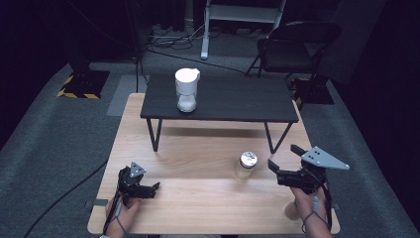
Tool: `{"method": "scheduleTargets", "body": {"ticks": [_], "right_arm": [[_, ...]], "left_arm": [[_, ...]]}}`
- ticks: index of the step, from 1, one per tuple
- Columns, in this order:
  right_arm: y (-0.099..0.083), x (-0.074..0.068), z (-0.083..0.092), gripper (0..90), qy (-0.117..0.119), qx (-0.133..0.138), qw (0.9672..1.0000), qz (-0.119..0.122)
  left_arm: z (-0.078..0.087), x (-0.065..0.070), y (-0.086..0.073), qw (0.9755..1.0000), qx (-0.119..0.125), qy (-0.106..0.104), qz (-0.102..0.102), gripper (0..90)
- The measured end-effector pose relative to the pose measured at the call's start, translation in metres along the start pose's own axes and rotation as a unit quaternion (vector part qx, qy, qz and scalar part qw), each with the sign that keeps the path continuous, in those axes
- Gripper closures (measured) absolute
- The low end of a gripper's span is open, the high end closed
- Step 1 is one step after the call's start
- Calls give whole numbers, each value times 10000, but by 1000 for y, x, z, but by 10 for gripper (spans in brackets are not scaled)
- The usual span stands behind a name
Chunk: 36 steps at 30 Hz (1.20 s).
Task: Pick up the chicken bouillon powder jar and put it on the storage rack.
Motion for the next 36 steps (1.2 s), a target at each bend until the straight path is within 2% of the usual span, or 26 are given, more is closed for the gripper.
{"method": "scheduleTargets", "body": {"ticks": [5, 8, 14, 23, 32, 36], "right_arm": [[6, -8, -14, 56, 41, 1, 10000, -38], [9, -15, -23, 46, 8, 35, 10000, 31], [4, -23, -47, 39, -44, -18, 10000, 37], [-15, -27, -74, 34, -44, -174, 9998, -46], [-46, -25, -97, 49, 55, -294, 9991, -287], [-57, -27, -105, 68, 30, -404, 9988, -269]], "left_arm": [[0, 0, 0, 10000, 0, 2, 2, 22], [0, 0, 0, 10000, -10, 9, 8, 22], [0, 0, 0, 10000, -4, 6, 2, 22], [0, 0, 0, 10000, -5, 7, 22, 22], [0, 0, 0, 10000, -8, 6, 19, 22], [0, 0, 0, 10000, -7, 8, 20, 22]]}}
Point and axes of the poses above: each handheld gripper's, and its own axes: z roughly backward along the jaws, y roughly out of its top, x roughly to its right, the point moved 7 cm from there along -z, roughly forward along the jaws, and after that the axes turned 8 degrees about z, right-handed, at the moved point
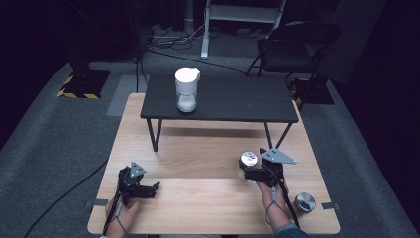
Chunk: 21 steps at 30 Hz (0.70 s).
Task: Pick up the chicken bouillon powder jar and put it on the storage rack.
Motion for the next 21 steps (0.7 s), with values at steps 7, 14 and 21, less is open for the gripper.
{"method": "scheduleTargets", "body": {"ticks": [7, 14, 21], "right_arm": [[-14, 1, -13, 115, 22, -161, 9999, -33], [-24, 0, -27, 190, 61, -430, 9991, 21], [-30, 2, -33, 297, 188, -460, 9988, -35]], "left_arm": [[0, 0, 0, 10000, 0, -1, 2, 22], [0, 0, 0, 10000, 0, 0, -12, 22], [0, 0, 0, 10000, -1, 0, -3, 21]]}}
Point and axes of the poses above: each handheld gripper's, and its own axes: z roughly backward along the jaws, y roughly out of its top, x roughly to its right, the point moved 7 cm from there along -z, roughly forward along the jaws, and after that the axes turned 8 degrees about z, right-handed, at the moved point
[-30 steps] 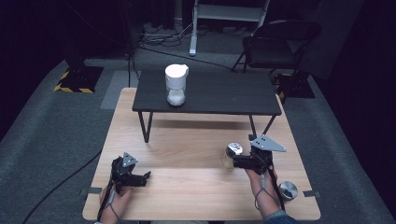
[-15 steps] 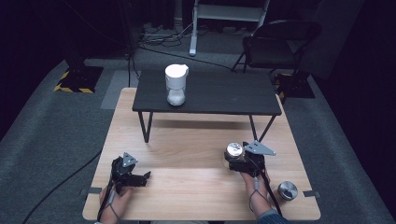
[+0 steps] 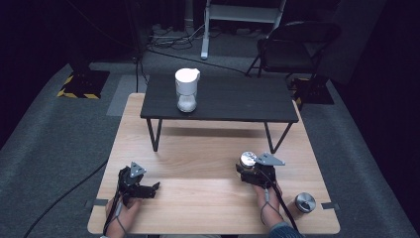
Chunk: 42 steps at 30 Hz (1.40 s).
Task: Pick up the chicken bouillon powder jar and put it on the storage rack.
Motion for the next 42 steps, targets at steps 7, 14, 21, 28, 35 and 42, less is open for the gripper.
{"method": "scheduleTargets", "body": {"ticks": [7, 14, 21, 28, 35, 42], "right_arm": [[5, 2, 3, 304, 58, -78, 10000, -4], [23, 2, 18, 304, 84, 14, 9999, 53], [54, 4, 39, 304, 119, 140, 9997, 178], [89, 4, 57, 305, 172, 263, 9991, 297], [138, 5, 67, 305, 228, 300, 9983, 443], [172, 7, 70, 305, 253, 257, 9983, 452]], "left_arm": [[0, 0, 0, 10000, -1, -1, 1, 22], [0, 0, 0, 10000, 0, -1, 3, 22], [0, 0, 0, 10000, -1, 0, -5, 22], [0, 0, 0, 10000, -1, -1, 2, 22], [0, 0, 0, 10000, 0, -1, 4, 22], [0, 0, 0, 10000, -1, -1, 3, 22]]}}
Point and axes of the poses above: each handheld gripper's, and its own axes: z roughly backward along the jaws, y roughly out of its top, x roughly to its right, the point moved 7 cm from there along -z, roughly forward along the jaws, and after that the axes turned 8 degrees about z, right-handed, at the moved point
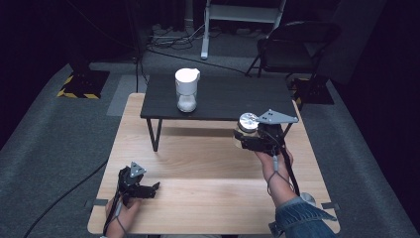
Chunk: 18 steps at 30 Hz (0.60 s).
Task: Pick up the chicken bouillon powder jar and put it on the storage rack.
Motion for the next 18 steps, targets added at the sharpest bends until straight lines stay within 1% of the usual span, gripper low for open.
{"method": "scheduleTargets", "body": {"ticks": [1, 2, 3, 4, 5, 6, 12, 16, 18], "right_arm": [[5, 0, 0, 305, -9, -11, 10000, 17], [14, 2, -1, 305, -21, -4, 10000, 37], [14, 2, -1, 305, -21, -4, 10000, 37], [18, 3, -1, 305, -24, 3, 10000, 40], [26, 4, -3, 305, -30, 23, 10000, 6], [26, 4, -3, 305, -30, 23, 10000, 6], [51, 8, -12, 305, -70, -23, 9999, 69], [62, 13, -22, 305, -79, 32, 10000, -25], [67, 13, -28, 305, -84, 21, 10000, -28]], "left_arm": [[0, 0, 0, 10000, -1, 1, -13, 22], [0, 0, 0, 10000, -1, 0, -7, 22], [0, 0, 0, 10000, -1, 0, -2, 22], [0, 0, 0, 10000, -1, 1, -11, 22], [0, 0, 0, 10000, 7, -1, -17, 22], [0, 0, 0, 10000, 2, 0, -12, 22], [0, 0, 0, 10000, 5, -4, 0, 22], [0, 0, 0, 10000, -1, 1, -7, 22], [0, 0, 0, 10000, 2, 1, -7, 22]]}}
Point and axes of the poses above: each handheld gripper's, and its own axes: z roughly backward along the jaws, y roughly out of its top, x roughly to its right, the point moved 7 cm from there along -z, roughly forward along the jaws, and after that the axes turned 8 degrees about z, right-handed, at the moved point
